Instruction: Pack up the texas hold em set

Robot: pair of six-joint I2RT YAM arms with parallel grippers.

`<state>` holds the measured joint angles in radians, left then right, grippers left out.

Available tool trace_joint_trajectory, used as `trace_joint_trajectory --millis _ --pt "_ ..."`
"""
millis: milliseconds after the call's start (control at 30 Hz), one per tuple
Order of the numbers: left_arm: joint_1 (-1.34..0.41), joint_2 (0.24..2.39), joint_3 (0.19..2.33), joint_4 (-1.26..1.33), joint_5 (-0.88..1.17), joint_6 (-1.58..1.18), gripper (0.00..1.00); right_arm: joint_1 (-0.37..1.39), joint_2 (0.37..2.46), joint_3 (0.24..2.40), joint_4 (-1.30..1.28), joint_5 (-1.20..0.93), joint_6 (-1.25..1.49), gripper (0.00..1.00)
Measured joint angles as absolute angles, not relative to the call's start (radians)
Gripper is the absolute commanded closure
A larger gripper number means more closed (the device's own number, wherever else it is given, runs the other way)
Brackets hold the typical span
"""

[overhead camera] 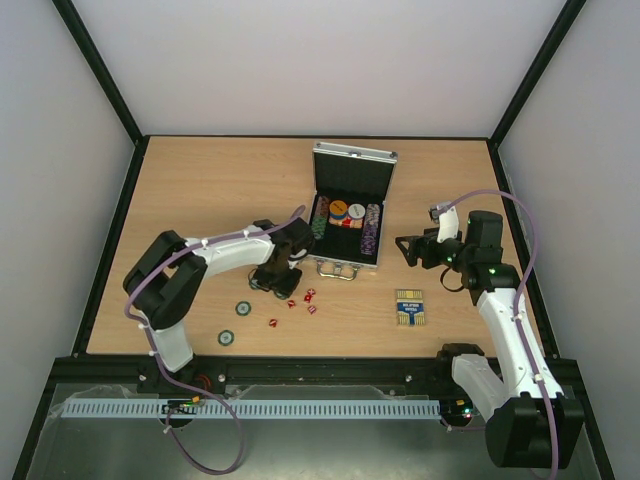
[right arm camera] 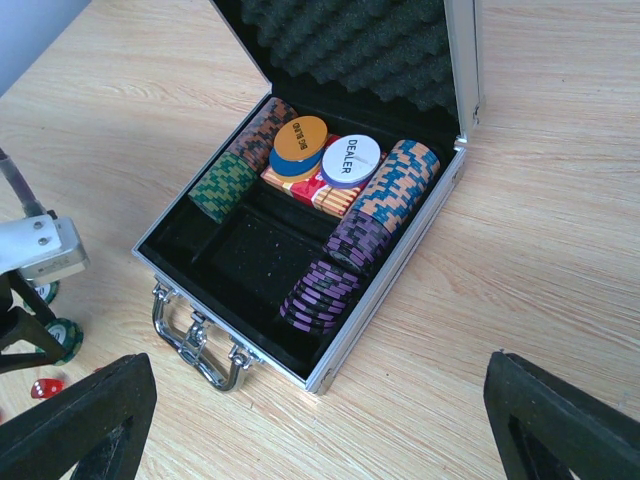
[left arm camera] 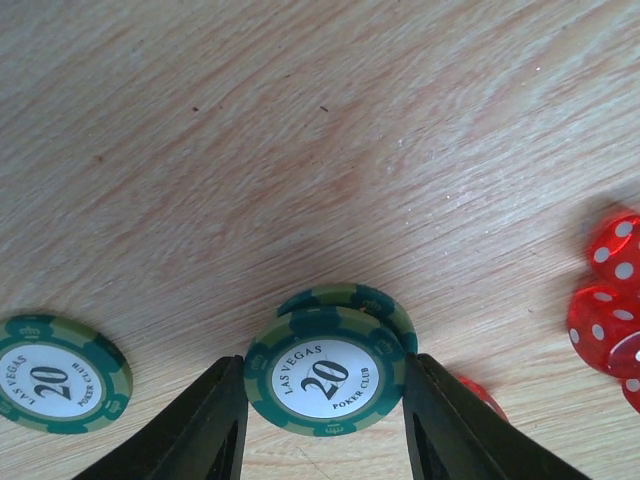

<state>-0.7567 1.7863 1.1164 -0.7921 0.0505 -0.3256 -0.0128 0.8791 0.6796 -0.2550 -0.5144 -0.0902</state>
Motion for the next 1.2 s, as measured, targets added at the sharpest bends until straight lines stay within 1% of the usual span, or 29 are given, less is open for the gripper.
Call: trace_joint_trajectory --millis 200,367,467,700,1200 --pt "-0.757 1.805 1.117 -0.779 0.052 -0.324 0.58 -0.013 0.879 0.68 -0.255 -0.514 -0.09 0.09" --pt "-0.757 1.808 1.118 -0.778 0.052 -0.322 0.5 -0.013 0.879 0.68 -0.255 -0.514 -0.09 0.09" --pt "-0.757 1.811 1.118 -0.777 0.052 -0.321 0.48 -0.013 0.879 0.68 -0.255 -0.514 -0.09 0.09" --pt "-0.757 1.806 1.122 -0.786 0.047 -0.327 0.39 -0.013 0.879 0.68 -0.255 -0.515 -0.09 0.09" --pt "-0.771 1.803 1.128 -0.798 0.044 -0.34 0.38 -0.013 0.876 0.68 -0.255 -0.515 -0.09 0.09"
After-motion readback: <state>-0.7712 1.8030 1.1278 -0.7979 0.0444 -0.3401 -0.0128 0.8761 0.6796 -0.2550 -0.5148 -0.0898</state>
